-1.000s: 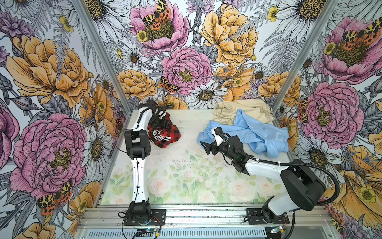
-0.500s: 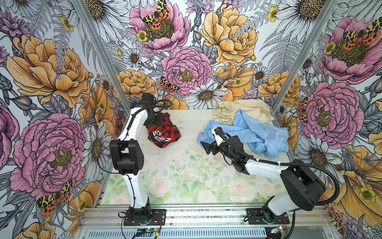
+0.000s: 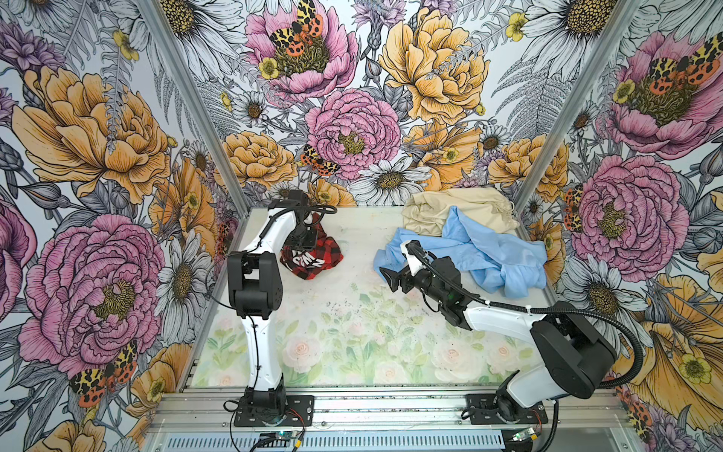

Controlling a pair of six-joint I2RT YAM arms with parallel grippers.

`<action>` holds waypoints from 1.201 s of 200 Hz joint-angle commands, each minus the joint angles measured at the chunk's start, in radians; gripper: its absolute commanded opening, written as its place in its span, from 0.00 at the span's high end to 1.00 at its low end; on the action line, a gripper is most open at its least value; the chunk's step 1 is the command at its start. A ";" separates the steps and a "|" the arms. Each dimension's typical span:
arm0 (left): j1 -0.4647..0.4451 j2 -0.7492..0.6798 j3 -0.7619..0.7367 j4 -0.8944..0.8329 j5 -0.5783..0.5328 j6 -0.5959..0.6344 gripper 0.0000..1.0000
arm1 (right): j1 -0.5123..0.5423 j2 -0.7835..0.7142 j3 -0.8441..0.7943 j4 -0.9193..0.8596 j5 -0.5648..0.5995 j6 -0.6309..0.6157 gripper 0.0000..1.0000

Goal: Pick out a specific cloth from the pile

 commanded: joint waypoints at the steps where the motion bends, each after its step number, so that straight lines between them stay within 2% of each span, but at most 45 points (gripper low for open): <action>1: 0.007 0.082 0.049 0.052 0.060 -0.006 0.66 | 0.005 -0.005 -0.006 0.022 0.003 -0.003 0.03; 26: 0.000 0.171 0.042 0.053 0.092 0.007 0.64 | 0.005 -0.006 -0.006 0.021 0.004 -0.005 0.03; 43: -0.011 0.173 0.028 0.079 0.092 0.013 0.55 | 0.005 -0.008 -0.006 0.019 0.005 -0.006 0.03; 70: -0.019 0.046 -0.048 0.164 0.075 0.013 0.35 | 0.005 -0.018 -0.008 0.012 0.022 -0.005 0.03; 76: -0.020 0.014 -0.059 0.173 0.058 0.013 0.22 | 0.004 -0.020 -0.009 0.014 0.026 -0.003 0.03; 90: -0.021 -0.045 -0.074 0.176 0.021 0.011 0.02 | 0.001 -0.023 -0.012 0.014 0.047 0.005 0.03; 121: -0.021 -0.179 -0.114 0.174 -0.037 -0.024 0.01 | -0.019 -0.034 -0.010 -0.019 0.138 0.041 0.03; 146: -0.023 -0.312 -0.180 0.199 -0.042 -0.090 0.01 | -0.045 -0.056 -0.025 -0.026 0.212 0.074 0.03; 161: -0.028 -0.460 -0.323 0.318 -0.058 -0.135 0.01 | -0.059 -0.075 -0.037 -0.027 0.253 0.089 0.03; 177: -0.030 -0.627 -0.561 0.531 -0.120 -0.182 0.01 | -0.069 -0.101 -0.060 -0.011 0.297 0.098 0.03; 188: -0.036 -0.747 -0.760 0.708 -0.197 -0.197 0.01 | -0.075 -0.129 -0.072 -0.004 0.324 0.095 0.03; 196: -0.046 -0.829 -0.906 0.852 -0.302 -0.196 0.01 | -0.079 -0.155 -0.079 -0.004 0.355 0.094 0.03; 204: -0.055 -0.903 -1.067 1.029 -0.391 -0.174 0.01 | -0.083 -0.183 -0.088 -0.003 0.390 0.093 0.03; 221: -0.065 -1.001 -1.386 1.430 -0.446 -0.051 0.01 | -0.095 -0.245 -0.109 -0.013 0.488 0.077 0.03; 230: -0.064 -1.021 -1.505 1.595 -0.480 -0.017 0.01 | -0.102 -0.289 -0.116 -0.053 0.563 0.068 0.02; 240: -0.042 -1.022 -1.597 1.700 -0.479 0.007 0.01 | -0.109 -0.357 -0.124 -0.126 0.642 0.053 0.02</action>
